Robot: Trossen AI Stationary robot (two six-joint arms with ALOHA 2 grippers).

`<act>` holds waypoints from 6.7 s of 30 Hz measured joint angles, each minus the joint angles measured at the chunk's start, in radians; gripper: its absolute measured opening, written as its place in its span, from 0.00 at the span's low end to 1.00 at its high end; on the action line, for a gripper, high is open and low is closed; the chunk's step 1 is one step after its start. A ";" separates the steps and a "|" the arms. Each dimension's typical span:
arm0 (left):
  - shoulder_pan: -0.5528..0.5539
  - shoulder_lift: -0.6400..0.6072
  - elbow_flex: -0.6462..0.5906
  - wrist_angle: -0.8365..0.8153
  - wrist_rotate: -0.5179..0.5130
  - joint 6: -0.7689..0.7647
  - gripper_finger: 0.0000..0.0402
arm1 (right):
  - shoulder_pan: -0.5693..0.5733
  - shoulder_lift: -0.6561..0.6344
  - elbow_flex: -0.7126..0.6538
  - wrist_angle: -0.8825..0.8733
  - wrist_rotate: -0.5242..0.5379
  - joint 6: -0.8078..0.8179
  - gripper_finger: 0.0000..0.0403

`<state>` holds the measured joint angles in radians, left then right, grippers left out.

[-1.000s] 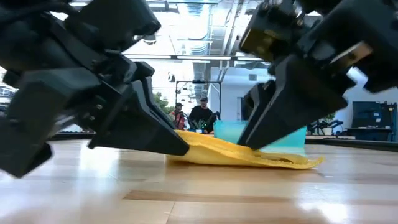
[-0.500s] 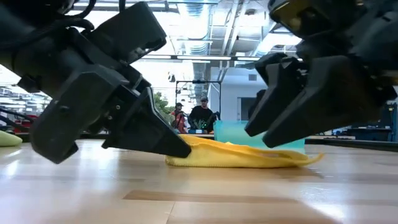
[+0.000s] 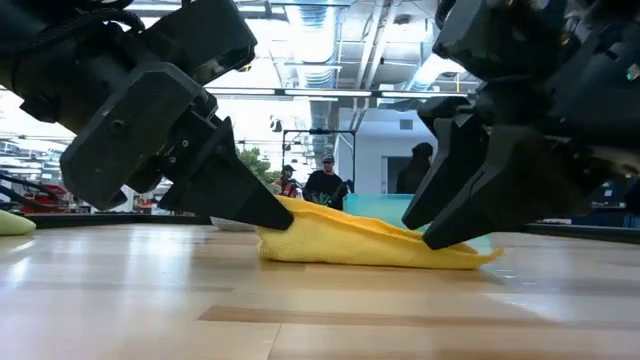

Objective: Roll microfiber towels into tight, uniform cylinder then place into a basket
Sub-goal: Roll the yellow microfiber cloth

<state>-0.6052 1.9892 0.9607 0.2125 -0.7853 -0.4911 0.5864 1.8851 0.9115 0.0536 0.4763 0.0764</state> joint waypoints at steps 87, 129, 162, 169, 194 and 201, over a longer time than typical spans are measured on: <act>0.024 -0.146 0.059 -0.335 0.088 -0.145 0.11 | -0.167 -0.029 -0.006 -0.071 -0.443 0.379 0.06; 0.081 -0.040 0.080 -0.311 0.110 -0.076 0.00 | -0.169 -0.032 -0.008 -0.054 -0.343 0.346 0.25; 0.089 -0.040 0.079 -0.413 0.107 -0.183 0.00 | -0.119 -0.067 0.000 -0.010 -0.119 0.367 0.21; 0.071 -0.053 0.079 -0.416 0.066 -0.164 0.00 | -0.164 -0.024 0.002 -0.017 -0.184 0.399 0.07; 0.093 -0.091 -0.002 -0.323 0.262 -0.186 0.00 | -0.156 -0.014 0.002 -0.014 -0.138 0.272 0.05; 0.068 -0.091 0.005 -0.317 0.264 -0.205 0.00 | -0.122 -0.047 0.000 -0.020 0.046 0.236 0.05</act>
<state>-0.5377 1.8984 0.9661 -0.1047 -0.5213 -0.6964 0.4648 1.8381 0.9115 0.0334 0.5225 0.3123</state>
